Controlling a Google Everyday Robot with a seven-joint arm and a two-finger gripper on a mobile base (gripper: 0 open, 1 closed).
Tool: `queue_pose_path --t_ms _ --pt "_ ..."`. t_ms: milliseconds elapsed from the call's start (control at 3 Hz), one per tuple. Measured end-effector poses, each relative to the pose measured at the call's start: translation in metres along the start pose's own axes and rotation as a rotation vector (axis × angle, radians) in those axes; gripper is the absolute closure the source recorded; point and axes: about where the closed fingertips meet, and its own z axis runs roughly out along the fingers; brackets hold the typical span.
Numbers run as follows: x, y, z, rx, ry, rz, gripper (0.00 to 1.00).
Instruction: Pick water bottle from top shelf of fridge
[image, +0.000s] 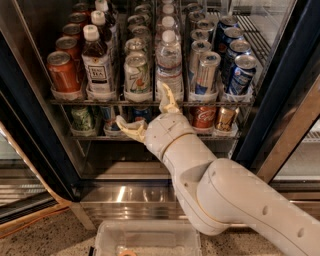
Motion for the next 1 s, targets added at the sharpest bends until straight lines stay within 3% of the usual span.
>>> queue_pose_path --t_ms 333,667,1000 --pt "0.0 0.005 0.018 0.029 -0.017 -0.017 0.3" --pt "-0.007 0.011 0.029 0.103 -0.046 -0.013 0.32" --pt "-0.006 -0.012 0.026 0.198 -0.035 -0.063 0.24"
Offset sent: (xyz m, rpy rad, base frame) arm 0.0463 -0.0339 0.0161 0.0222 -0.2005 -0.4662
